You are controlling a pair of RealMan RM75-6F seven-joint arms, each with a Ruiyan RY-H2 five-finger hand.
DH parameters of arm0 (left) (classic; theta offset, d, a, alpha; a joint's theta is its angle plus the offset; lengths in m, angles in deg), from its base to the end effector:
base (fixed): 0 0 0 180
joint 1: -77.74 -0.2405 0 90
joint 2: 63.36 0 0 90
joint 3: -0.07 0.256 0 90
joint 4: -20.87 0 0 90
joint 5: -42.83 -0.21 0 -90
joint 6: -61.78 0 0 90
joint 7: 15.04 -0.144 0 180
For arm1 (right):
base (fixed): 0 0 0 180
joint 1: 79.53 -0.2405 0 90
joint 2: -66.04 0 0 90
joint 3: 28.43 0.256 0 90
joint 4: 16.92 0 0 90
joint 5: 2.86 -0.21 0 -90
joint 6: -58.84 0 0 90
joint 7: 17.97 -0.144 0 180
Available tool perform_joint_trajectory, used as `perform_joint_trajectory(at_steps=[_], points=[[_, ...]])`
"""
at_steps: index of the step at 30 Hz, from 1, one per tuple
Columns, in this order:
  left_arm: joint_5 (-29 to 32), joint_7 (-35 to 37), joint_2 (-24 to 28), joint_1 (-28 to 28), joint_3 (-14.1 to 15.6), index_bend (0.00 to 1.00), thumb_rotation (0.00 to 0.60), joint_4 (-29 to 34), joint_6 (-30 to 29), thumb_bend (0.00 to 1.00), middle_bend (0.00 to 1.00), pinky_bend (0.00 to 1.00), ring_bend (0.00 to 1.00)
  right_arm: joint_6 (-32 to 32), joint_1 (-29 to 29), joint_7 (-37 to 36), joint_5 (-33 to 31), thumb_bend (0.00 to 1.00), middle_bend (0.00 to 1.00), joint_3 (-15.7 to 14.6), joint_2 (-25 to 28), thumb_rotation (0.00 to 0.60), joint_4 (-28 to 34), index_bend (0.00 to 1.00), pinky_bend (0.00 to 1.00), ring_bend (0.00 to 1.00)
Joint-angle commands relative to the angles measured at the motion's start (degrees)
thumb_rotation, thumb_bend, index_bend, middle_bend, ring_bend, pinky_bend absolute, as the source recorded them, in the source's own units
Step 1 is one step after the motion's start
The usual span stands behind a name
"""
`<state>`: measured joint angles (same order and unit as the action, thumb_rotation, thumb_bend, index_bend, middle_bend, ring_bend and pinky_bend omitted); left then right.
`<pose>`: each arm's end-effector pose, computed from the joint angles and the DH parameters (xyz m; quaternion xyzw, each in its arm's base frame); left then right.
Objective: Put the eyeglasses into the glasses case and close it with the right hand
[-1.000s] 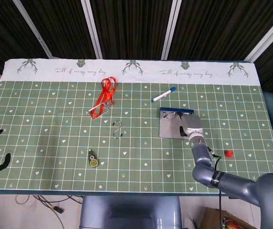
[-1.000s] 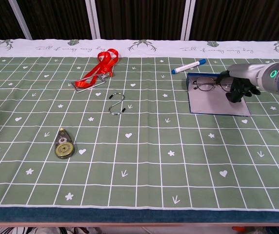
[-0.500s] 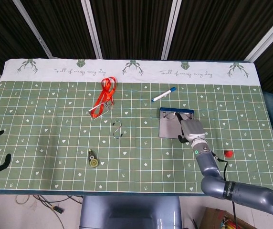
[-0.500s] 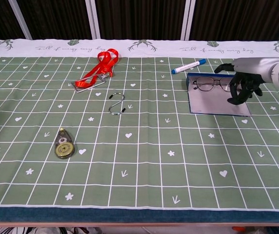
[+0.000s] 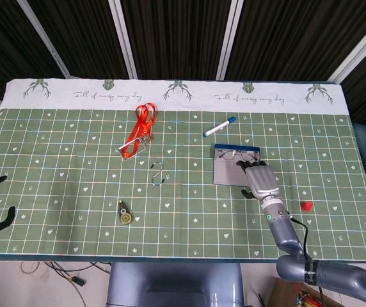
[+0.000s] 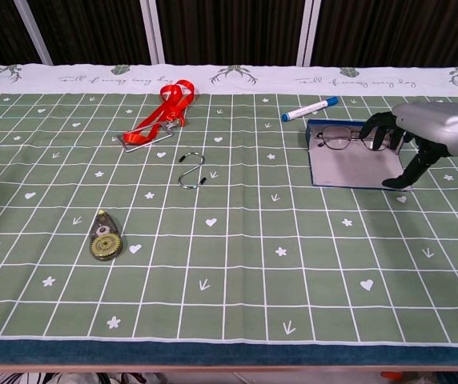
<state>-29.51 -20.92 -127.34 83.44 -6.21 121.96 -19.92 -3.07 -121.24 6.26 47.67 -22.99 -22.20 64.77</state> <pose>-0.3066 0.1920 0.1556 -0.5241 -0.4577 -0.3642 0.6190 -0.2048 -0.3468 -0.0006 0.6941 -0.4098 0.3026 0.5087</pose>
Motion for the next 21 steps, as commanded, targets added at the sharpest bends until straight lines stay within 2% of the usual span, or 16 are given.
perform_joint_trajectory(at_steps=[1,16,21], points=[[0.09,-0.08,0.05,0.03,-0.01,0.15,0.600,0.05,0.09,0.39,0.00,0.00,0.00,1.22,-0.10,0.84,0.20,0.22,0.27,0.28,-0.80,0.600,-1.14,0.24,0.22,0.28],[0.34,0.05,0.25,0.11,-0.02,0.16,0.600,0.01,0.43,0.39,0.00,0.00,0.00,3.36,-1.13,4.30,-1.79,0.20,0.27,3.24,-4.46,0.600,-5.18,0.24,0.20,0.27],[0.36,-0.05,0.34,0.15,0.01,0.16,0.600,0.00,0.52,0.39,0.00,0.00,0.00,4.27,-1.45,4.79,-2.59,0.24,0.27,4.11,-5.12,0.600,-5.81,0.25,0.20,0.28]])
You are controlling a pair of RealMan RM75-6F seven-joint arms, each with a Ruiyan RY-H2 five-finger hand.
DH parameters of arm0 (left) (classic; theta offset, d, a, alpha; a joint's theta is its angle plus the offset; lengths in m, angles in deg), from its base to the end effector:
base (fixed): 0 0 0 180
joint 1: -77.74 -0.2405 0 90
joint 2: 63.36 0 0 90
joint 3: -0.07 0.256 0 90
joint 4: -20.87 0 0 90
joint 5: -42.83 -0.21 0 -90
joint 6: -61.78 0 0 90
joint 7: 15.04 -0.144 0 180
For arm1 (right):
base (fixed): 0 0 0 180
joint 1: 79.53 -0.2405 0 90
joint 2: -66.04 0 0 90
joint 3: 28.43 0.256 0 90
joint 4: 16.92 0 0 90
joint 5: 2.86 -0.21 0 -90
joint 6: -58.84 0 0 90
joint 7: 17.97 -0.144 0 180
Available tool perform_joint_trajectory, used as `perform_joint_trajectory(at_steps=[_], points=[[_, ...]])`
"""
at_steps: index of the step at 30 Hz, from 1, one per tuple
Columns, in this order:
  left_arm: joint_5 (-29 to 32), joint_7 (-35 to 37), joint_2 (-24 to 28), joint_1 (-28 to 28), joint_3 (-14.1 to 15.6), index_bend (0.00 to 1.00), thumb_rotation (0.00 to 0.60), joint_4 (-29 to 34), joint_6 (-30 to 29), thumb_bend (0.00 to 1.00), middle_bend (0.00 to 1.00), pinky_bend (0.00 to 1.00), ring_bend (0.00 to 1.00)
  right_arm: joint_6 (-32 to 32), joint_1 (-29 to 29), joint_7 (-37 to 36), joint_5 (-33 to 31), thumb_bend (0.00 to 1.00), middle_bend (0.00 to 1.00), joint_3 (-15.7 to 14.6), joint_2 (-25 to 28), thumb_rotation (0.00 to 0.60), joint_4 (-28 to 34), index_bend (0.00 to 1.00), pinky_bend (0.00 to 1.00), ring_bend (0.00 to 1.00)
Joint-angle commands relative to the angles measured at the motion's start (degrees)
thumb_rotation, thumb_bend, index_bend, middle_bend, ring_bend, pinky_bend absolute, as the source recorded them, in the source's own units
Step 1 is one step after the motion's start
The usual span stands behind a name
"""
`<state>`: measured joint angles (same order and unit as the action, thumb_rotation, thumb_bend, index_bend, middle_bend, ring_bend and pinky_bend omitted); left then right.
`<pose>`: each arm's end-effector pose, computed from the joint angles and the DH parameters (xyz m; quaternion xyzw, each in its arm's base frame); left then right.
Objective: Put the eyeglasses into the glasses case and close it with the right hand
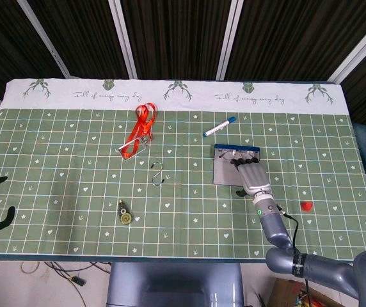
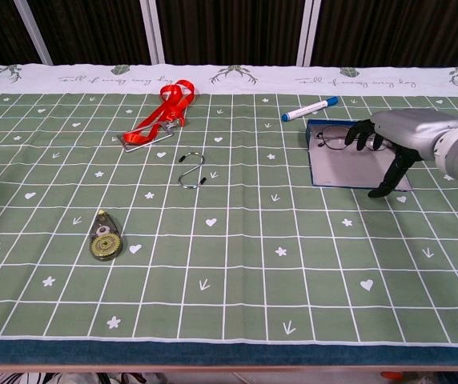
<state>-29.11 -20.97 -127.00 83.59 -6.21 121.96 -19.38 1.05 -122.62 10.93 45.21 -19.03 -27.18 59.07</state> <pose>-0.3078 0.1927 0.1564 -0.5256 -0.4593 -0.3597 0.6192 -0.1951 -0.3628 -0.0221 0.6995 -0.4071 0.2867 0.5126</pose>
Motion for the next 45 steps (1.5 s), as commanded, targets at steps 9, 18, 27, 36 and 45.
perform_joint_trajectory(at_steps=[9,18,27,36,45], points=[[0.06,0.05,0.11,0.03,0.05,0.16,0.600,-0.01,0.17,0.39,0.00,0.00,0.00,1.01,-0.28,-0.04,-0.36,0.35,0.31,1.15,-1.64,0.600,-2.06,0.30,0.20,0.30],[0.25,0.00,0.22,0.07,0.05,0.16,0.600,0.05,0.32,0.39,0.00,0.00,0.00,2.49,-0.23,-0.05,-0.94,0.35,0.30,1.47,-2.14,0.600,-3.30,0.30,0.20,0.30],[0.33,-0.02,0.27,0.11,0.07,0.17,0.600,0.03,0.43,0.39,0.00,0.00,0.00,3.34,-0.15,0.10,-0.99,0.32,0.29,1.54,-1.89,0.600,-3.15,0.30,0.20,0.30],[0.36,-0.17,0.29,0.14,0.11,0.17,0.600,-0.02,0.47,0.39,0.00,0.00,0.00,3.92,-0.01,0.54,-1.47,0.32,0.29,1.40,-1.62,0.600,-3.07,0.30,0.20,0.29],[0.53,-0.33,0.37,0.21,0.17,0.17,0.600,0.04,0.69,0.39,0.00,0.00,0.00,3.96,-0.12,0.39,-0.84,0.32,0.29,1.57,-1.91,0.600,-3.51,0.30,0.20,0.29]])
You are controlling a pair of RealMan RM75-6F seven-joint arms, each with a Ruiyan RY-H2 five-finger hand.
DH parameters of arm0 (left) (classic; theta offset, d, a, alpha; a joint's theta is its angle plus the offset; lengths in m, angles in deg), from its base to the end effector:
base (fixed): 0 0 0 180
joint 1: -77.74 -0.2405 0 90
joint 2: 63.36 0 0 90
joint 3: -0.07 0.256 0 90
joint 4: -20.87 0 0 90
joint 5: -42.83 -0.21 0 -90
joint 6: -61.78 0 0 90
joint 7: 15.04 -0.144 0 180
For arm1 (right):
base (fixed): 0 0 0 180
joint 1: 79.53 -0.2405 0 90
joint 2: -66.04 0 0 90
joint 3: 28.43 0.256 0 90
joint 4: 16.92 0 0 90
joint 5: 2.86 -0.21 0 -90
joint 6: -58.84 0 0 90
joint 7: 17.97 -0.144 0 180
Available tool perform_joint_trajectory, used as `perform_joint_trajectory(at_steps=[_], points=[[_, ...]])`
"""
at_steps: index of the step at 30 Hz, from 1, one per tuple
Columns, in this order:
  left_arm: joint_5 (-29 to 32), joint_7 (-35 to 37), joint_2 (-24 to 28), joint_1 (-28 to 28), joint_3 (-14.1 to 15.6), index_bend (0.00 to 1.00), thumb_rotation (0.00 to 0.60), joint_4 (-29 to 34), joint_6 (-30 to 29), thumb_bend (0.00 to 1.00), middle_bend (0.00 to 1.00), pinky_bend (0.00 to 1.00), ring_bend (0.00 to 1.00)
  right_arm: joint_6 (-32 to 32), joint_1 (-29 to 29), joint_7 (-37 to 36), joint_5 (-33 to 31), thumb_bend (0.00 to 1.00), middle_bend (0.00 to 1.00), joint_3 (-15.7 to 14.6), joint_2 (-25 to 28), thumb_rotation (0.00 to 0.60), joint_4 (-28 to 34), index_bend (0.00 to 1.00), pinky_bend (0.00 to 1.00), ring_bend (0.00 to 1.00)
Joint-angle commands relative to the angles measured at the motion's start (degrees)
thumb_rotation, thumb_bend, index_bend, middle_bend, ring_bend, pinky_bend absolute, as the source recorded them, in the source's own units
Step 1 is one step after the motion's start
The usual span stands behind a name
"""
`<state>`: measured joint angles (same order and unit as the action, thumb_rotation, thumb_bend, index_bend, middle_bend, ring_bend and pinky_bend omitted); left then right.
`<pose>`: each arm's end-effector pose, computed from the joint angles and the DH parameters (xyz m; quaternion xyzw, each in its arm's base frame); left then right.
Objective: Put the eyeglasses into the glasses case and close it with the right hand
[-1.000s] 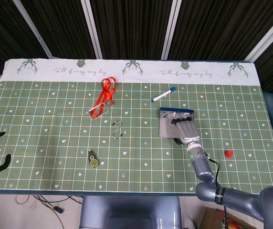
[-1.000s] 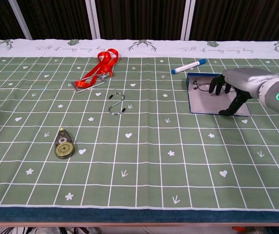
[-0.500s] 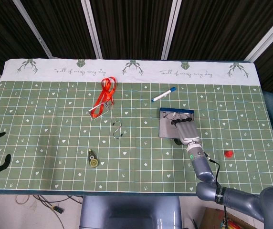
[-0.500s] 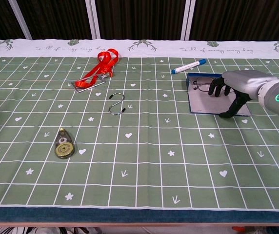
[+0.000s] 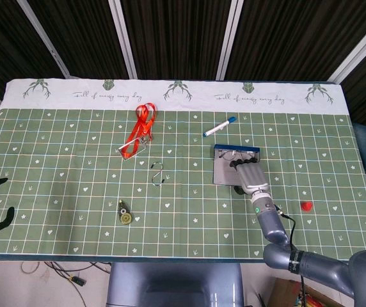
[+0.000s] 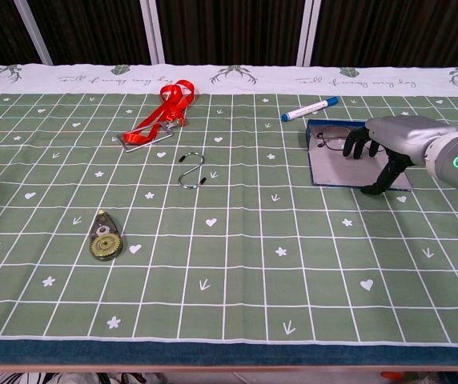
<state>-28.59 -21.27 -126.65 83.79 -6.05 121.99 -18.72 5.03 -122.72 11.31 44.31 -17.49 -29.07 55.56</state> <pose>-0.3094 0.1929 0.1566 -0.5284 -0.4614 -0.3522 0.6195 -0.1990 -0.3686 -0.0327 0.7026 -0.4198 0.2727 0.5058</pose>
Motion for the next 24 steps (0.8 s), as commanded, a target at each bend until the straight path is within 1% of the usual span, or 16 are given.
perform_joint_trajectory(at_steps=[1,5,10,14,16,24], points=[[0.04,-0.08,0.03,0.01,0.02,0.17,0.600,0.02,0.04,0.39,0.00,0.00,0.00,-0.04,-0.03,-0.01,0.12,0.32,0.30,0.08,-0.04,0.600,0.00,0.30,0.20,0.29],[0.01,-0.07,0.05,0.00,0.04,0.18,0.600,0.05,0.00,0.39,0.00,0.00,0.00,-0.01,-0.10,-0.02,0.14,0.33,0.33,0.23,-0.22,0.600,-0.24,0.30,0.20,0.30],[0.03,-0.01,0.13,0.02,0.10,0.18,0.600,0.05,0.14,0.39,0.00,0.00,0.00,0.01,-0.04,-0.57,0.37,0.37,0.33,0.47,-0.47,0.600,-0.56,0.30,0.20,0.30],[0.05,0.01,0.21,0.06,0.13,0.18,0.600,0.09,0.26,0.39,0.00,0.00,0.00,0.02,0.00,-1.05,0.80,0.47,0.33,0.69,-0.34,0.600,-0.57,0.31,0.20,0.31],[0.06,-0.01,0.27,0.09,0.17,0.19,0.600,0.11,0.37,0.39,0.00,0.00,0.00,0.14,-0.04,-1.03,0.87,0.49,0.33,0.71,-0.17,0.600,-0.45,0.31,0.20,0.31],[0.02,-0.05,0.38,0.13,0.26,0.19,0.600,0.13,0.49,0.39,0.00,0.00,0.00,0.42,-0.18,-0.98,0.91,0.51,0.33,0.96,0.48,0.600,0.12,0.32,0.20,0.31]])
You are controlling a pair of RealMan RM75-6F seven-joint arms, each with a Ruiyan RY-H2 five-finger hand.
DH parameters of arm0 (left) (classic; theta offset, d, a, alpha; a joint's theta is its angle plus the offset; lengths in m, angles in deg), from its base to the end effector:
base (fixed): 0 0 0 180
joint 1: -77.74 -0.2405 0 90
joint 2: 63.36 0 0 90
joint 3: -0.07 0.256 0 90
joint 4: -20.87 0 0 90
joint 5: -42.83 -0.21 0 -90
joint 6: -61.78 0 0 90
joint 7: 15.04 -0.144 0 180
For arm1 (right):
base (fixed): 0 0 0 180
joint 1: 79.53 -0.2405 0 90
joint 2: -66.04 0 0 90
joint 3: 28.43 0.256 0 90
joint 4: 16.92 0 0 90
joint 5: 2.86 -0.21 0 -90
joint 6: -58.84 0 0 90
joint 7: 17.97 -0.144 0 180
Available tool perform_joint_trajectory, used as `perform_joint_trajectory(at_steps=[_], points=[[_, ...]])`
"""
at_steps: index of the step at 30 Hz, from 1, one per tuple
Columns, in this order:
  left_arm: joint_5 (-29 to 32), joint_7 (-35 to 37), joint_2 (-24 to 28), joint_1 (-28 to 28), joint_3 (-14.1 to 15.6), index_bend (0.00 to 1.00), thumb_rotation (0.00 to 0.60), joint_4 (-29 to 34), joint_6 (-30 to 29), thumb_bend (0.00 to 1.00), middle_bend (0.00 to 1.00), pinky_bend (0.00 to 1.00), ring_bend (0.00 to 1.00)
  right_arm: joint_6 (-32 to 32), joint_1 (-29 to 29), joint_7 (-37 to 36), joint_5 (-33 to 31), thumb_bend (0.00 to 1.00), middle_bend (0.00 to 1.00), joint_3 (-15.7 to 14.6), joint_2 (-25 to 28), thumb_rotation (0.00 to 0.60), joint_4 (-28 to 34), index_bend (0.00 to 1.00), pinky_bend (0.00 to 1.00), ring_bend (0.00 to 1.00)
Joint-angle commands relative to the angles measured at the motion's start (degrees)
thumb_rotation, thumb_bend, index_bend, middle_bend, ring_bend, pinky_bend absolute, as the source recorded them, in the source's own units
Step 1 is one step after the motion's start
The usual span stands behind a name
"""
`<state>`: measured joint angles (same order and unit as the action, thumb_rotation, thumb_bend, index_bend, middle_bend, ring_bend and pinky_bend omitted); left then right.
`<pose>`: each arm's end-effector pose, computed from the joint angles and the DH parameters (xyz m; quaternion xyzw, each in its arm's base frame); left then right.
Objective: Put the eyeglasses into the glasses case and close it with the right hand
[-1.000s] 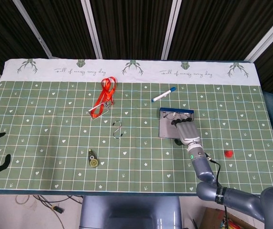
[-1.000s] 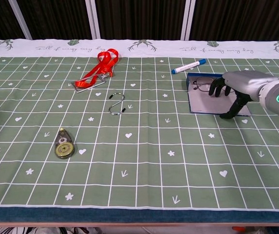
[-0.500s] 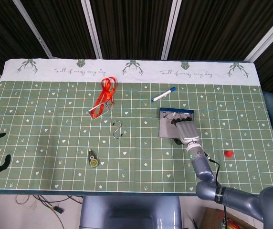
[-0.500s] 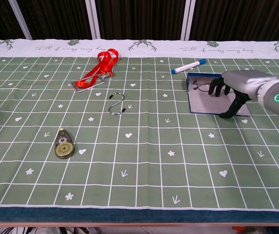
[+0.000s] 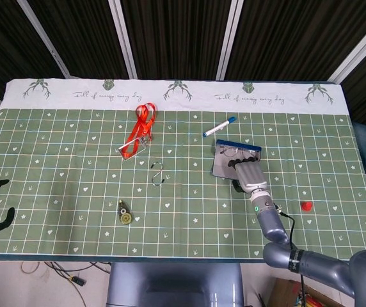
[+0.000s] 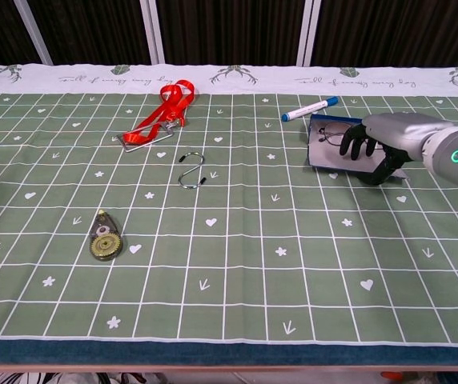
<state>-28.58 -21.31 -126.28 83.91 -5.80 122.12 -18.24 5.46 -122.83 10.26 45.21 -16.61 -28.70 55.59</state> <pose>-0.3098 0.1926 0.1567 -0.5323 -0.4628 -0.3480 0.6176 -0.1953 -0.3726 -0.0292 0.6999 -0.4203 0.2834 0.5032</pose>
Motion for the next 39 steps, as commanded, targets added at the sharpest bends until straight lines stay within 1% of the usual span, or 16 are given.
perform_joint_trajectory(at_steps=[1,4,13,22,24,28,30,32,39], points=[[0.01,-0.04,0.02,0.01,0.02,0.19,0.600,0.01,0.03,0.39,0.00,0.00,0.00,-0.05,-0.12,0.14,0.02,0.52,0.33,0.16,0.21,0.600,0.17,0.32,0.20,0.31],[0.00,-0.10,0.06,0.02,0.06,0.19,0.600,0.03,0.06,0.40,0.00,0.00,0.00,-0.63,-0.50,0.59,0.30,0.52,0.34,0.59,0.36,0.600,-0.07,0.32,0.20,0.31],[0.02,-0.13,0.17,0.04,0.17,0.19,0.600,0.08,0.20,0.40,0.00,0.00,0.00,-1.19,-1.65,0.83,0.24,0.52,0.34,2.29,-0.18,0.600,-3.37,0.33,0.20,0.31],[-0.12,0.03,0.28,0.03,0.28,0.20,0.600,0.20,0.26,0.40,0.00,0.00,0.00,1.36,-2.36,0.33,-1.43,0.51,0.34,2.93,-0.99,0.600,-7.33,0.34,0.20,0.31],[-0.06,0.18,0.34,0.03,0.29,0.20,0.600,0.26,0.35,0.40,0.00,0.00,0.00,1.63,-2.28,-0.04,-1.16,0.49,0.34,2.77,-0.93,0.600,-7.21,0.36,0.20,0.31],[-0.05,0.06,0.34,0.05,0.27,0.20,0.600,0.23,0.32,0.40,0.00,0.00,0.00,1.98,-2.13,-0.44,-0.53,0.40,0.34,2.44,-0.34,0.600,-6.15,0.41,0.20,0.31],[0.00,0.01,0.31,0.06,0.27,0.20,0.600,0.25,0.30,0.40,0.00,0.00,0.00,1.88,-2.12,-0.72,-0.39,0.40,0.34,2.58,-0.16,0.600,-5.73,0.45,0.20,0.31],[-0.04,-0.03,0.29,0.04,0.26,0.20,0.600,0.24,0.21,0.40,0.00,0.00,0.00,1.37,-2.11,-1.07,0.01,0.40,0.34,2.75,-0.27,0.600,-5.69,0.48,0.20,0.31],[-0.09,-0.03,0.26,0.02,0.29,0.20,0.600,0.18,0.14,0.40,0.00,0.00,0.00,0.97,-2.13,-0.80,-0.12,0.40,0.34,2.77,-0.58,0.600,-6.02,0.51,0.20,0.31]])
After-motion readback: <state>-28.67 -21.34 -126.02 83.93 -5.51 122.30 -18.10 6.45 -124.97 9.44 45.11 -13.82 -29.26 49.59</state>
